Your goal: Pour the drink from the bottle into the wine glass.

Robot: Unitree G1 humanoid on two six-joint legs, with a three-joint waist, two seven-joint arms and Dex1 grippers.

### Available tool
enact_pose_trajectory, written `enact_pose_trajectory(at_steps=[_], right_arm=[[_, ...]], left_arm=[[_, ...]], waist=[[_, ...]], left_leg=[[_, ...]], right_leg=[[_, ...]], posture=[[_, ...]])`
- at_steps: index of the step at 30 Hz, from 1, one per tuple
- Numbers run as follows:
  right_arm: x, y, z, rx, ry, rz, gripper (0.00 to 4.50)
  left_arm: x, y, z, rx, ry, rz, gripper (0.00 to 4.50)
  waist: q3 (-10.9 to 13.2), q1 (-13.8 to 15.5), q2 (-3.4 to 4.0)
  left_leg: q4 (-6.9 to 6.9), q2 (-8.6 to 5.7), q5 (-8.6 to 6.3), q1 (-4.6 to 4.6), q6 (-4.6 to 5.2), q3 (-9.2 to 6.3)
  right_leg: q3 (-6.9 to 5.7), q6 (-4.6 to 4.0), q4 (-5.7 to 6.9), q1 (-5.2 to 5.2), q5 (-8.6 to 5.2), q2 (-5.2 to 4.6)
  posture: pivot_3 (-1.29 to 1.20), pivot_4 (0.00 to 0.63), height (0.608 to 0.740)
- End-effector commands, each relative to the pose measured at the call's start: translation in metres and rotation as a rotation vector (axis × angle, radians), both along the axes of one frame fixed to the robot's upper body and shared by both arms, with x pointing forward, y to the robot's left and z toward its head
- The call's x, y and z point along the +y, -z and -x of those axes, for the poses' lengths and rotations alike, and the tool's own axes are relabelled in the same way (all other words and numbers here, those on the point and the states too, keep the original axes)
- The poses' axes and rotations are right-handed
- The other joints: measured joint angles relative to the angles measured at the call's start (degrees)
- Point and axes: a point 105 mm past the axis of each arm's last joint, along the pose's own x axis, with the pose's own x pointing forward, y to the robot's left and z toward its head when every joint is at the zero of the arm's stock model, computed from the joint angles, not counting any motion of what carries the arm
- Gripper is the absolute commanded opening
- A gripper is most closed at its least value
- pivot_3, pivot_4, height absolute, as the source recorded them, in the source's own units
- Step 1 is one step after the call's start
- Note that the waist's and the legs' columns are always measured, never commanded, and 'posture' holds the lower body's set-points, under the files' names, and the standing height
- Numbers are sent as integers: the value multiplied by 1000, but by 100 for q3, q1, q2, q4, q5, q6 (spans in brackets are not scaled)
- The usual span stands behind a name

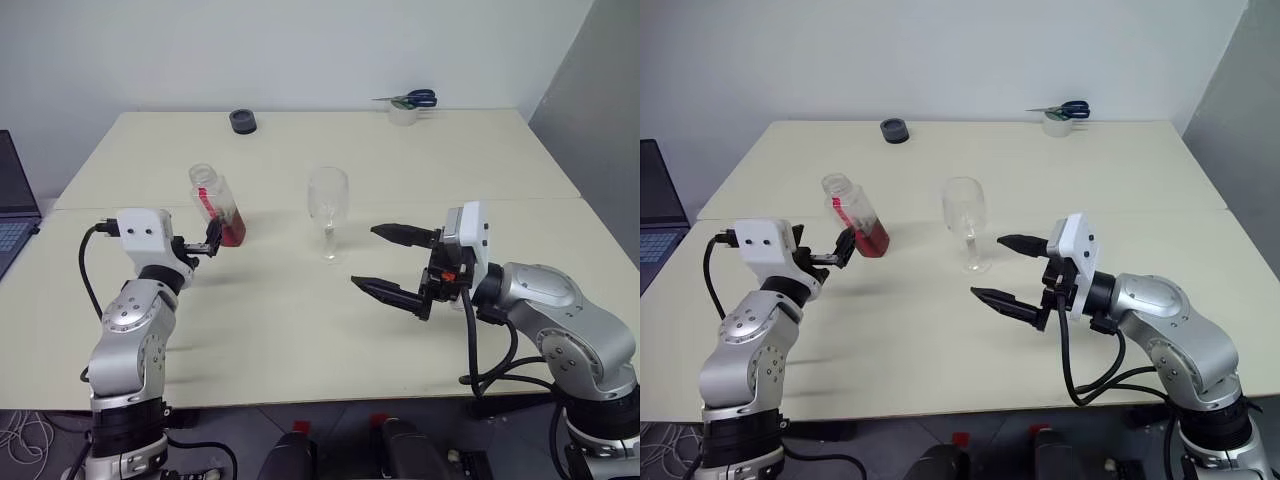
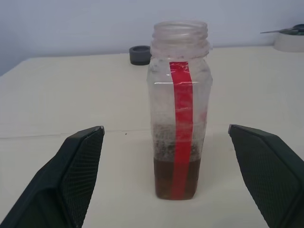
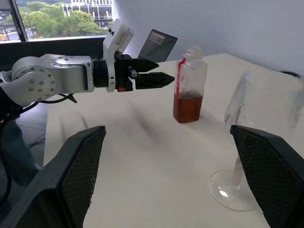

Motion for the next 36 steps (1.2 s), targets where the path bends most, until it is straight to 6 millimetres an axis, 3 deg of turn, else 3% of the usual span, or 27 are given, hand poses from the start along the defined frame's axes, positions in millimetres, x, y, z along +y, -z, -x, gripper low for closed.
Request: enact_pose_trajectory(at_steps=[1, 30, 36], right_arm=[[3, -14, 5, -58, -10, -21, 4472], [0, -14, 2, -32, 50, -45, 4472], [0, -15, 2, -31, 56, -50, 4500]], left_arm=[[-3, -13, -8, -50, 28, -45, 4500], [-6, -5, -80, -69, 92, -79, 4500], [-10, -5, -82, -78, 107, -61, 2657]], waist=[[0, 0, 0], [-1, -8, -2], [-1, -8, -3]], left_leg=[[0, 0, 0, 0, 0, 0], [3, -4, 0, -12, 0, -7], [4, -4, 0, -13, 0, -7]], right_leg=[[0, 0, 0, 0, 0, 0], [-7, 1, 2, -12, 1, -6], [-6, 1, 2, -13, 1, -7]], posture=[[0, 150, 740], [0, 150, 740], [0, 150, 740]])
